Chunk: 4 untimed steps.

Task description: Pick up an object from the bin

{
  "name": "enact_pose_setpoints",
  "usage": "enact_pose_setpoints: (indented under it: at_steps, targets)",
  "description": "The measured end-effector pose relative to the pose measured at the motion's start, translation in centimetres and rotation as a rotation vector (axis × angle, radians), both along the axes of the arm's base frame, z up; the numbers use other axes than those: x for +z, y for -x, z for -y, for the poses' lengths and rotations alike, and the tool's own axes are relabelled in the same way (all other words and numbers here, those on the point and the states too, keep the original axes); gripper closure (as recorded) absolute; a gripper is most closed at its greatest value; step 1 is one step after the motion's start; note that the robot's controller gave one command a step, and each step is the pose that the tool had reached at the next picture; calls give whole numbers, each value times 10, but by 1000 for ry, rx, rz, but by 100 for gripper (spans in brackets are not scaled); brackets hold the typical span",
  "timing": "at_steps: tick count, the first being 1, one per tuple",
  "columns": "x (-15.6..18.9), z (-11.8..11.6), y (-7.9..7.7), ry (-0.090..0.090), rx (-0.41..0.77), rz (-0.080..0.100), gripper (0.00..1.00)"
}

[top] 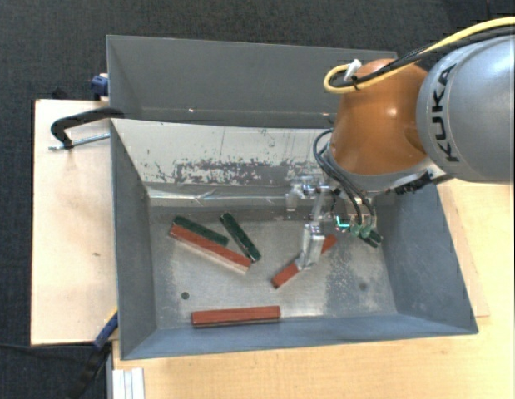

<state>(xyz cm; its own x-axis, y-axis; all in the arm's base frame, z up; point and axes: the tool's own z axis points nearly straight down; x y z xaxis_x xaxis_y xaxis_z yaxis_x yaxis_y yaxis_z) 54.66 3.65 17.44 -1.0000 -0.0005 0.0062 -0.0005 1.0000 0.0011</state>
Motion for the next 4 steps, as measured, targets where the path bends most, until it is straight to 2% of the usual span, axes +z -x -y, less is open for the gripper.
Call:
enact_pose_setpoints:
  at_steps: [1,2,3,4]
  targets:
    - [4,0,-2,0,-1,8,0]
    - [-37,11,6,0,49,16,0]
    - [-84,14,-2,0,-8,8,0]
    - [-104,41,55,0,-76,7,100]
